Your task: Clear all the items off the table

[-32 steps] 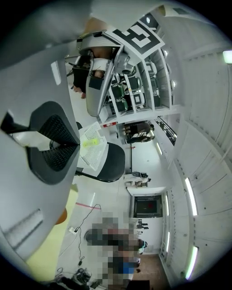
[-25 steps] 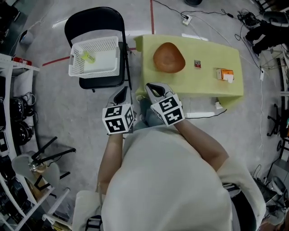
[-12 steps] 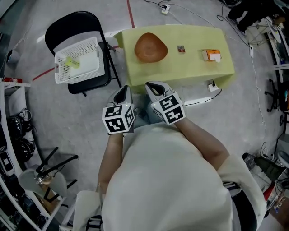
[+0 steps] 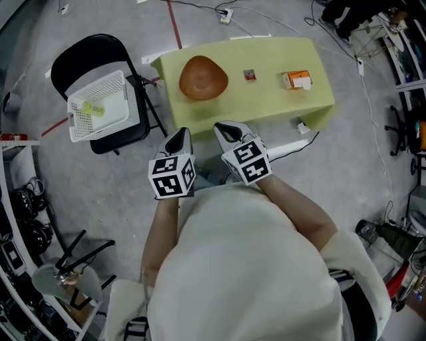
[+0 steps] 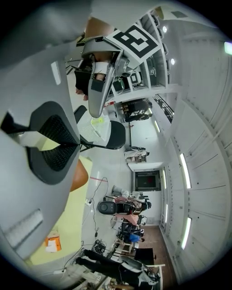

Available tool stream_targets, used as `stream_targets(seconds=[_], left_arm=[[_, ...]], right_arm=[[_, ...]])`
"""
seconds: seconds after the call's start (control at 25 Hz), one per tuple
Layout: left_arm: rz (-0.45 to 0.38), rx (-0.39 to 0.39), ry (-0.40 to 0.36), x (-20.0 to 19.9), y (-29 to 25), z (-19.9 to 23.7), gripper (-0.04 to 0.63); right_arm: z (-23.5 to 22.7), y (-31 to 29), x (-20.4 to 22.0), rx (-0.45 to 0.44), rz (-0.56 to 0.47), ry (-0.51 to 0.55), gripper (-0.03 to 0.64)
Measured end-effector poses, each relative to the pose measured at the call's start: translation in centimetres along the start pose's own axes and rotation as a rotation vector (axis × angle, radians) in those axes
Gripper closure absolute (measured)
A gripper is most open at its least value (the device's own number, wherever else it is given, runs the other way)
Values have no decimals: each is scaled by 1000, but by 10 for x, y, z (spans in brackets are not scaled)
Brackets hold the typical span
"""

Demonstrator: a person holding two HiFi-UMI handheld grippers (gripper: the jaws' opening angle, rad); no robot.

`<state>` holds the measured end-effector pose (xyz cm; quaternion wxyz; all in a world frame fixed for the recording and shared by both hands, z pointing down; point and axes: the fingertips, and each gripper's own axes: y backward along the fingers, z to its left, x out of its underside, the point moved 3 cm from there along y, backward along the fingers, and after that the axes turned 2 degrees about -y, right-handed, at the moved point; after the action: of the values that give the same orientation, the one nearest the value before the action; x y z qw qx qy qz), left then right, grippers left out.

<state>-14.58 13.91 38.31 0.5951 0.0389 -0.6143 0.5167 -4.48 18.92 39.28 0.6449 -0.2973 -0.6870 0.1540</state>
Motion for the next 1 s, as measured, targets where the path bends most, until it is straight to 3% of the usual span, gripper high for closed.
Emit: stream_targets(seconds=[1.0], left_arm=[[28, 74, -27, -65, -183, -187, 586]], right_arm=[[-263, 75, 34, 95, -1, -81, 617]])
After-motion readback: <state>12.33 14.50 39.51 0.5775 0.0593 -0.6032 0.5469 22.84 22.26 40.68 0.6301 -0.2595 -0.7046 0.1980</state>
